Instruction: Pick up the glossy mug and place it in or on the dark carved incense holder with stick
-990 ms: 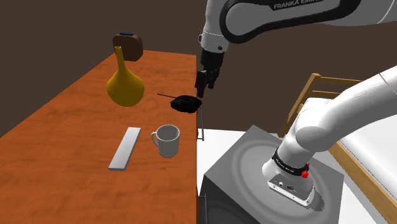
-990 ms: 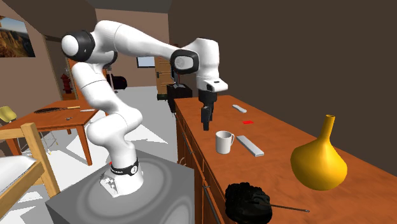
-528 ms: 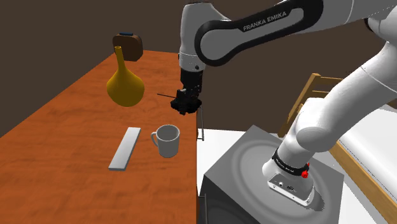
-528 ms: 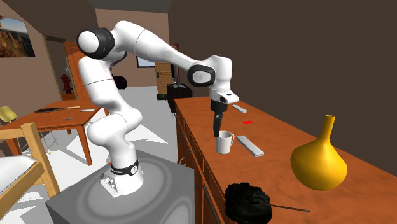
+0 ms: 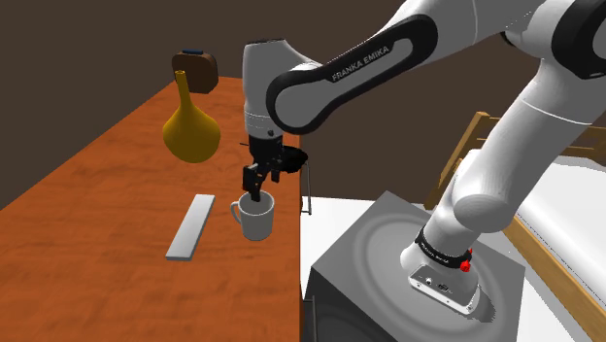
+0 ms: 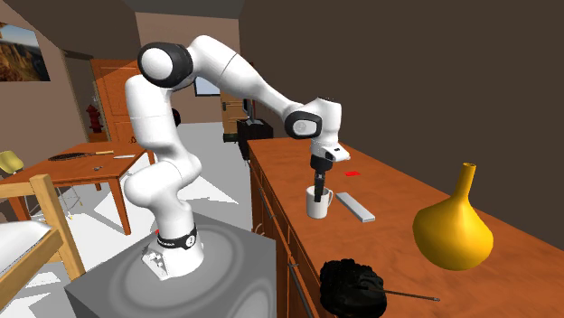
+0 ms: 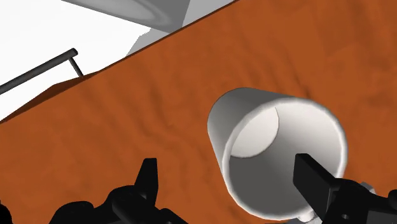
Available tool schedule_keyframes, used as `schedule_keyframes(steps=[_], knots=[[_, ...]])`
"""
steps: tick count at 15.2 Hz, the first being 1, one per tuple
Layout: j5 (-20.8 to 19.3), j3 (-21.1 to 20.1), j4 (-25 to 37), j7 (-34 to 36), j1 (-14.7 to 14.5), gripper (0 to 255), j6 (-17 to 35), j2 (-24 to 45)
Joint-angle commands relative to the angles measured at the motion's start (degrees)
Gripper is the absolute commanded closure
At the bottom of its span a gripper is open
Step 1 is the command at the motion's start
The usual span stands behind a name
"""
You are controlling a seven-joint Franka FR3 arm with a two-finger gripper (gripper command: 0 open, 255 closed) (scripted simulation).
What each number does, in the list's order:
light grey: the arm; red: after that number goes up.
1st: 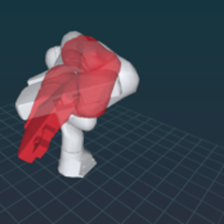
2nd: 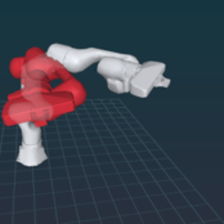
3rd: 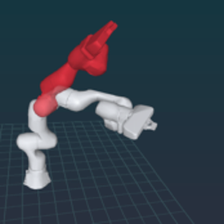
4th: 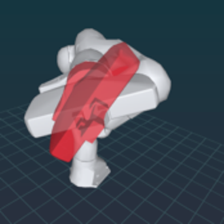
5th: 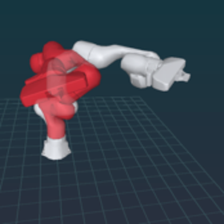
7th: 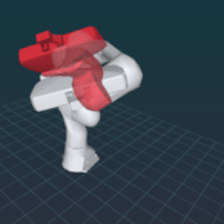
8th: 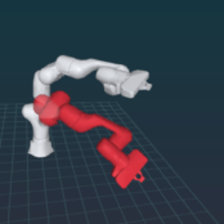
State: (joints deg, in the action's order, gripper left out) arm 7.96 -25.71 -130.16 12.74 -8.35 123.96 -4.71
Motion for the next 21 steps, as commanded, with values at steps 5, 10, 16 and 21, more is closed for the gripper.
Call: schedule_keyframes(steps=[5,10,16,21], knots=[[-1.08,-0.6,-2.55,1.05,-0.3,0,5.52,3.15],[-1.08,-0.6,-2.55,1.05,-0.3,0,5.52,3.15],[-1.07,-0.6,-2.55,1.05,-0.31,255,5.51,3.14],[-1.07,-0.6,-2.55,1.05,-0.3,255,5.51,3.14]])
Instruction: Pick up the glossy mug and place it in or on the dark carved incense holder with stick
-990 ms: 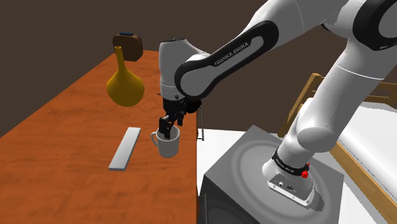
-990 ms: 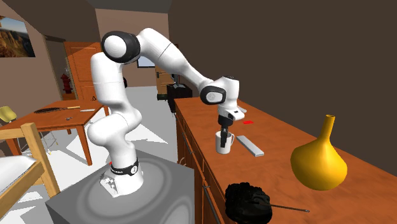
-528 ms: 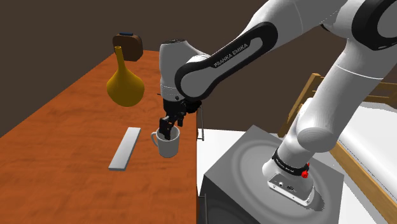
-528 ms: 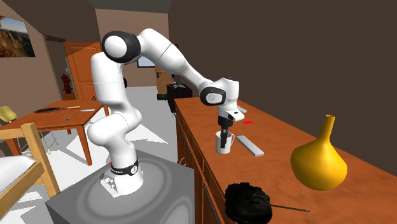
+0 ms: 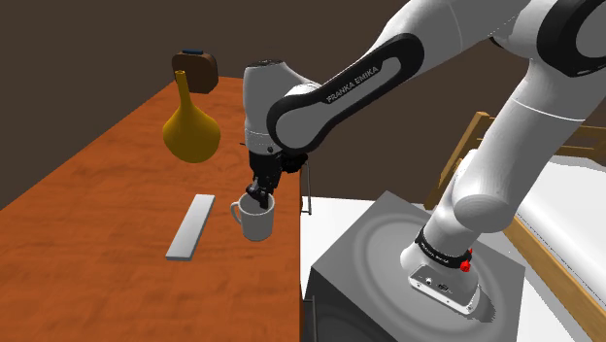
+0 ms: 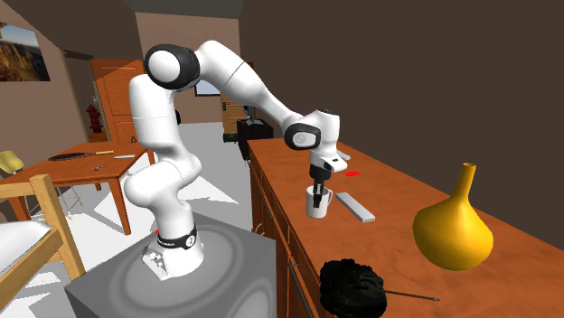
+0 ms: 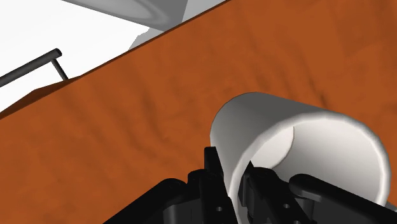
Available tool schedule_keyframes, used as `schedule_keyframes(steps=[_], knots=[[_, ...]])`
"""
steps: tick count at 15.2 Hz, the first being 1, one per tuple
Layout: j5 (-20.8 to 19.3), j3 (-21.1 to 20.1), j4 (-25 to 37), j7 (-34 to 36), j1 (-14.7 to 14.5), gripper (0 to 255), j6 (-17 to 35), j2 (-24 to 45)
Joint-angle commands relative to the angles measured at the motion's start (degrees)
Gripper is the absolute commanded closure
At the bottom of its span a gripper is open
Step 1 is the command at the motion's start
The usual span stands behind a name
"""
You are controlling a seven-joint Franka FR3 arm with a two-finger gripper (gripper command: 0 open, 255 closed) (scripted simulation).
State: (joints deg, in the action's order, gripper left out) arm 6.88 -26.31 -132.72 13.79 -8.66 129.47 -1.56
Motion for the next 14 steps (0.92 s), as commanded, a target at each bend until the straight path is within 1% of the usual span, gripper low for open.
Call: schedule_keyframes(steps=[1,2,14], knots=[[0.0,0.0,0.0,0.0,0.0,255,0.0,0.0],[0.0,0.0,0.0,0.0,0.0,255,0.0,0.0],[1.82,0.65,4.64,-0.98,0.13,255,-9.56,-5.27]])
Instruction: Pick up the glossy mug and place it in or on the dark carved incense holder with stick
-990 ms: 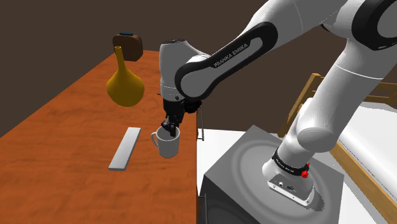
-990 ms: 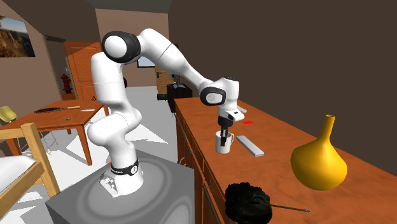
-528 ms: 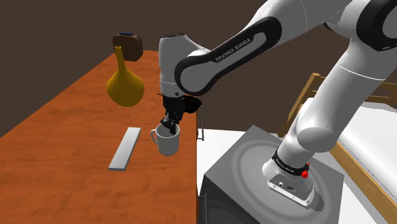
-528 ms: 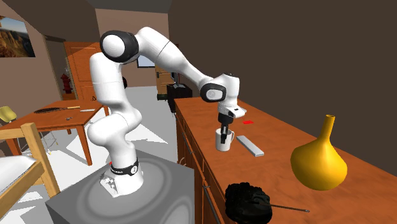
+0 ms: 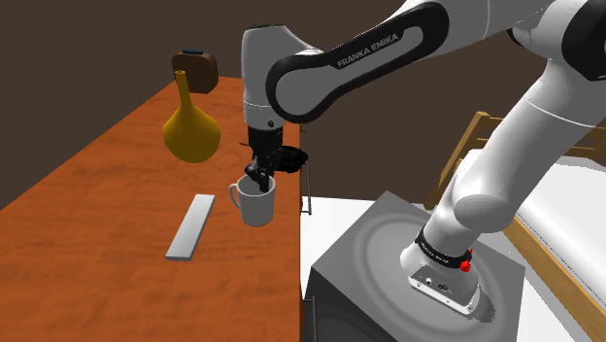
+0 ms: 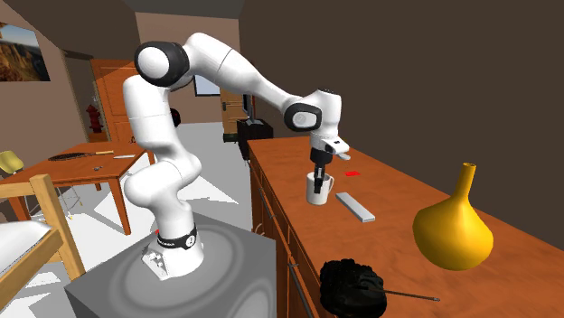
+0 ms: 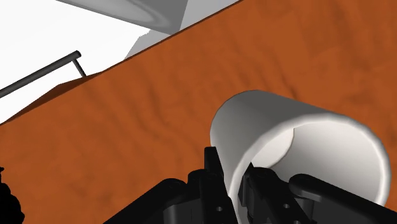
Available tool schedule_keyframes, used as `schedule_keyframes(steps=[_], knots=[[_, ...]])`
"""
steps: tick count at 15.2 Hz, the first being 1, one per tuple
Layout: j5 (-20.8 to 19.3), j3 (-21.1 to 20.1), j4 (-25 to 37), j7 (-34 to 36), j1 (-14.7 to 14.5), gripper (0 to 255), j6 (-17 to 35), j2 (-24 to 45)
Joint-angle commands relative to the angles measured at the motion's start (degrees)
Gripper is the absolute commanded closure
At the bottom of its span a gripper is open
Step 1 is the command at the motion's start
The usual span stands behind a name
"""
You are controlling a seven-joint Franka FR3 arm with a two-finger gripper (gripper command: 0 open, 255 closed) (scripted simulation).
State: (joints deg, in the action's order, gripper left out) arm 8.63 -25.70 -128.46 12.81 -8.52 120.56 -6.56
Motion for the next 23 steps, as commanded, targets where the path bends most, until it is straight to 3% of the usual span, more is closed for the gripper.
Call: schedule_keyframes(steps=[1,8,23], knots=[[0.16,0.1,0.85,-0.04,0.01,255,-1.44,-0.62],[0.58,0.53,3.98,-0.19,0.09,255,-6.33,-2.48],[-5.18,10.44,17.98,-16.15,9.21,255,-11.43,8.44]])
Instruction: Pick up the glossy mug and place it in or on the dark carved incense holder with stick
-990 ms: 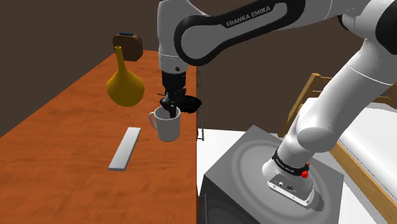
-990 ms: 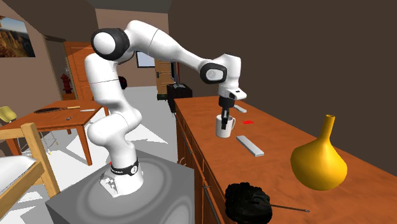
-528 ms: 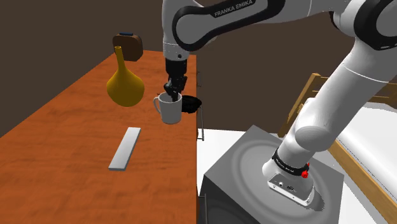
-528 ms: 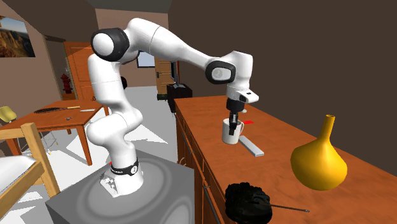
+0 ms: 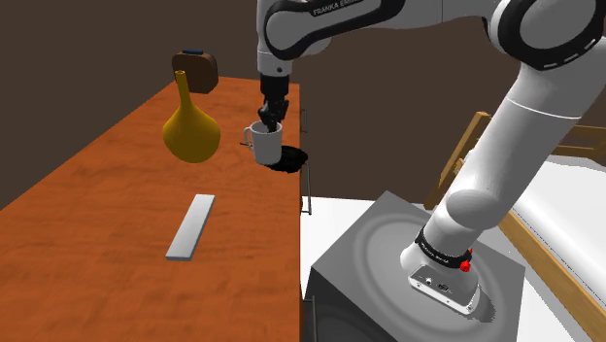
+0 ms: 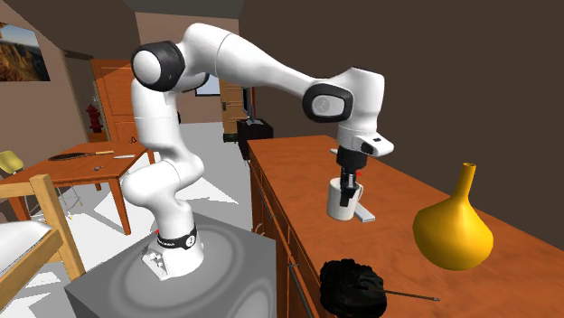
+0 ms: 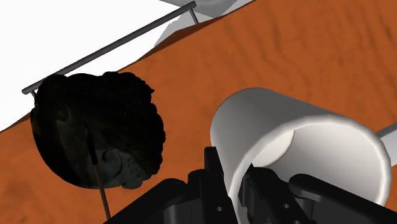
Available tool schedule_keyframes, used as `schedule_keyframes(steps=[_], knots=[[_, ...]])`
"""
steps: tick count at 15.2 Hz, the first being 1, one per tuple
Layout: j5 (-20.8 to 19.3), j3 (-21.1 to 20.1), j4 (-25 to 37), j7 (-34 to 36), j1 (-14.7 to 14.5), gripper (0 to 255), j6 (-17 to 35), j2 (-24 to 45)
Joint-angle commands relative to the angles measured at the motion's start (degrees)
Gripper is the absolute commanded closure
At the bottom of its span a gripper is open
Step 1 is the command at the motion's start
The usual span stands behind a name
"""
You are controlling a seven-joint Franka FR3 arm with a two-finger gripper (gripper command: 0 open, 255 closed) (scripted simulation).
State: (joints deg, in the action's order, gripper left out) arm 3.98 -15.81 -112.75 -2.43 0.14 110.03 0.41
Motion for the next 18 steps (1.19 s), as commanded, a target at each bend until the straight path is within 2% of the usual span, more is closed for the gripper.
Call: schedule_keyframes(steps=[1,8,11,18], knots=[[-0.88,1.08,3.75,-1.84,1.08,255,-1.38,2.56],[-3.02,4.32,16.38,-7.9,4.55,255,-5.62,11.49],[-3.94,5.7,24.89,-10.8,6.13,255,-8.65,17.16],[-4.05,5.78,20.5,-10.91,6.16,255,-3.55,17.89]])
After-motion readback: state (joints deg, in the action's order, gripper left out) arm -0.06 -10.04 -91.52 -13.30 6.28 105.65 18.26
